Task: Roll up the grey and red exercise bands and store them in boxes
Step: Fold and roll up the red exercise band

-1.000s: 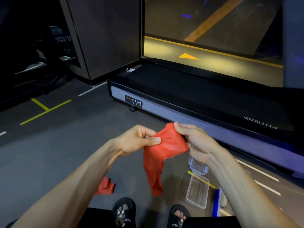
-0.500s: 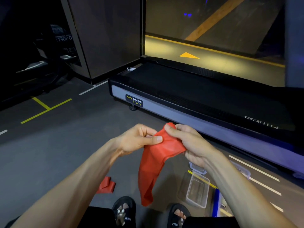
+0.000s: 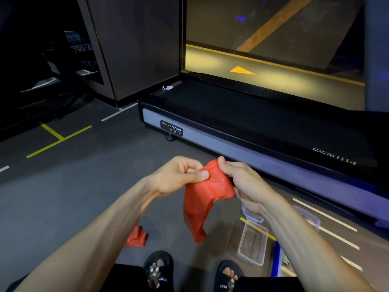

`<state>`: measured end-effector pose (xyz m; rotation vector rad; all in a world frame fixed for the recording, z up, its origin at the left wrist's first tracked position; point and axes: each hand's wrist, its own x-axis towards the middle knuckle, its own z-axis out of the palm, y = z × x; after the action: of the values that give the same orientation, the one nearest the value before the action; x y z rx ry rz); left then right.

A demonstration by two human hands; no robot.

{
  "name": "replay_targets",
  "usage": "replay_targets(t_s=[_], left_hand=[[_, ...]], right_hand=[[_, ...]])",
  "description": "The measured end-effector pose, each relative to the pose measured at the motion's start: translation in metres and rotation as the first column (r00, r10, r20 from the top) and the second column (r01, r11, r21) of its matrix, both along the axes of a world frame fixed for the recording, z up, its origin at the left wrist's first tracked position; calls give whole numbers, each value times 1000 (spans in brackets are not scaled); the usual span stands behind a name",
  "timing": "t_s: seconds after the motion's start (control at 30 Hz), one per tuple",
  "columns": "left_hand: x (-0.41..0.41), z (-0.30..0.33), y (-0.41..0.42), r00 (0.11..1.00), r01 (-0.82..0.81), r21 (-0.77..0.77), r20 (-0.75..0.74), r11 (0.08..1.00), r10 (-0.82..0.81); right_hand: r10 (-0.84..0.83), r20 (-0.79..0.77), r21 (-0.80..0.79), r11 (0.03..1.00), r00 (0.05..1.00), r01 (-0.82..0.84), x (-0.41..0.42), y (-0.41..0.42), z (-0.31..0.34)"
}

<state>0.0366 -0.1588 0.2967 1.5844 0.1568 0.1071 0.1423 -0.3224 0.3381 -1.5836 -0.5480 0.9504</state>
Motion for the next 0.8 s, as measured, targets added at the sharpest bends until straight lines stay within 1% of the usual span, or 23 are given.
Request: replay_targets(t_s=[0.23, 0.37, 0.53, 0.63, 0.7, 0.8], left_hand=[[3, -3, 0, 997, -70, 19, 28, 997, 70], [2, -1, 0, 995, -90, 31, 38, 995, 88], [0, 3, -3, 996, -85, -38, 7, 996, 85], [1, 4, -6, 994, -100, -33, 41, 994, 101], [1, 1, -6, 988, -142, -20, 53, 990, 143], [1, -1, -6, 982, -183, 14, 53, 983, 182]], right_hand=[[-7, 73, 57, 998, 997, 3, 4, 0, -4], [-77, 82, 106, 992, 994, 68, 9, 1, -6], [-85, 103, 93, 993, 991, 76, 5, 3, -9], [-97, 151, 119, 990, 984, 80, 4, 5, -11], [-103, 172, 121, 989, 980, 83, 2, 5, -14], [-143, 187, 107, 986, 972, 125, 0, 6, -16]])
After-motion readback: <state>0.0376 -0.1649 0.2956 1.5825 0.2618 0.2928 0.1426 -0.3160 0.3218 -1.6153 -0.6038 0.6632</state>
